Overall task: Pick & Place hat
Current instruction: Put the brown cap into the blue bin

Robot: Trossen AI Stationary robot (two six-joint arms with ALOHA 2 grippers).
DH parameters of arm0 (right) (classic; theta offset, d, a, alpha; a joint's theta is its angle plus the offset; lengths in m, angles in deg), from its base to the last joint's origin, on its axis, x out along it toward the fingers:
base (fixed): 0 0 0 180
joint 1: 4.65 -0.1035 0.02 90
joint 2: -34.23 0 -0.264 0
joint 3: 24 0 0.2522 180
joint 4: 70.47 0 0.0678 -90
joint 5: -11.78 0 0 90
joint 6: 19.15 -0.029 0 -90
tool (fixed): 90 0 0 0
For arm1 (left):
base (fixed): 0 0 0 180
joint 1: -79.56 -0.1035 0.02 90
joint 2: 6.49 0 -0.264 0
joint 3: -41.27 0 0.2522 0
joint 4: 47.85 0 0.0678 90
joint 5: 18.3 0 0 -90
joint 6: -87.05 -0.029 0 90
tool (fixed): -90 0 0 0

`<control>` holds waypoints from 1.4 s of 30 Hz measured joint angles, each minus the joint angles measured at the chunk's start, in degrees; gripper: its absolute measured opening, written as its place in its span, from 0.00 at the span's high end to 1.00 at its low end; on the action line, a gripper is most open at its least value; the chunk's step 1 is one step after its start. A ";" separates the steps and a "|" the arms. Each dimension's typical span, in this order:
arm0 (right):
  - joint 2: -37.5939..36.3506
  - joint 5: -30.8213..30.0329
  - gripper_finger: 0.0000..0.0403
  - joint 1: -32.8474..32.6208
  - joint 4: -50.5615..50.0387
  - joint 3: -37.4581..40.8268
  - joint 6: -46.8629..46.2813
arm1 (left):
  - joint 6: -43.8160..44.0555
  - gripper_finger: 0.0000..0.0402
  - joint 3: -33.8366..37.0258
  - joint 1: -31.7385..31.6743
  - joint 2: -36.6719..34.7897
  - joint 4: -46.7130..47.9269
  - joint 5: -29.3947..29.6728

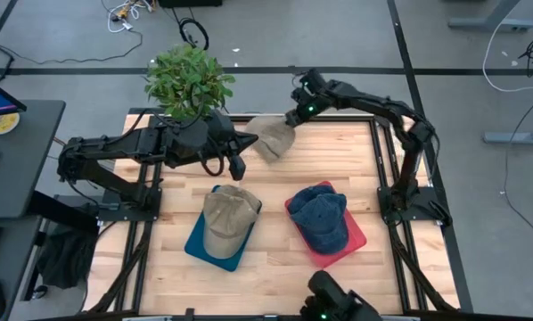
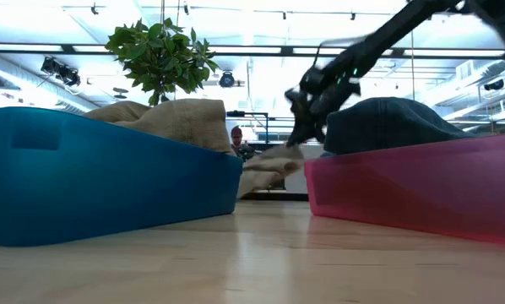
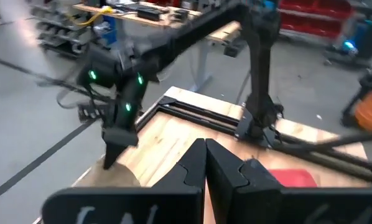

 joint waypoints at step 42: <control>-29.14 13.71 1.00 -27.27 7.46 0.01 -38.35 | -40.89 0.97 -0.04 10.45 1.81 4.54 -12.79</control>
